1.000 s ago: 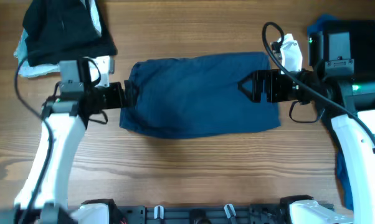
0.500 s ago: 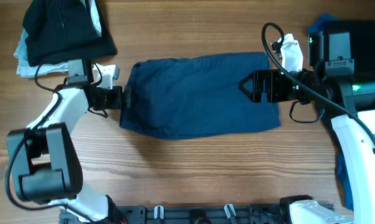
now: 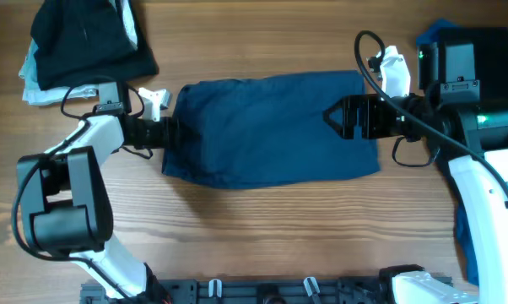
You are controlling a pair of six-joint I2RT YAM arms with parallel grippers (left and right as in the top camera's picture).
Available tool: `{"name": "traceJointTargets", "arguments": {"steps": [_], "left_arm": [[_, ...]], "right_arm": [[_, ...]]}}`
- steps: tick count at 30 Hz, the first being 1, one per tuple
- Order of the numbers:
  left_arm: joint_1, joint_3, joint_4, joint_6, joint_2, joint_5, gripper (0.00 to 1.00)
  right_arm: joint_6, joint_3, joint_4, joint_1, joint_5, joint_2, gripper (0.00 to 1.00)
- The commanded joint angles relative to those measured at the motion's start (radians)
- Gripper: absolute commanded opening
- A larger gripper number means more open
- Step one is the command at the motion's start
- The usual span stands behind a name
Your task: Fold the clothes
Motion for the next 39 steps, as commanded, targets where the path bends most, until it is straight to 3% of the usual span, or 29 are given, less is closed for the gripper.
{"name": "traceJointTargets", "arguments": {"steps": [1,3,8,14,23,27,35,39], "left_arm": [[-0.037,-0.012,-0.019,-0.011,0.019,0.027,0.36],[-0.057,-0.012,-0.018,-0.011,0.019,0.027,0.04],[-0.051,-0.006,-0.028,-0.079,0.018,-0.032,0.04],[0.034,0.103,-0.227,-0.172,-0.012,-0.172,0.04],[0.116,0.267,-0.449,-0.174,-0.191,-0.405,0.04],[0.113,0.314,-0.517,-0.215,-0.294,-0.418,0.04],[-0.053,0.32,-0.527,-0.341,-0.495,-0.415,0.04],[-0.208,0.32,-0.47,-0.48,-0.494,-0.43,0.04]], "right_arm": [[-0.016,-0.001,-0.002,0.004,0.011,0.011,1.0],[-0.018,-0.001,-0.003,0.004,0.011,0.011,1.0],[-0.026,-0.001,-0.027,0.004,0.034,0.011,1.0],[-0.04,-0.001,-0.042,0.004,0.074,0.011,1.0],[-0.037,-0.001,-0.038,0.004,0.111,0.011,1.0],[-0.037,-0.001,-0.021,0.004,0.111,0.011,1.0],[-0.007,-0.001,0.013,0.004,0.111,0.069,1.0],[0.015,-0.001,0.04,0.004,0.111,0.167,1.0]]}}
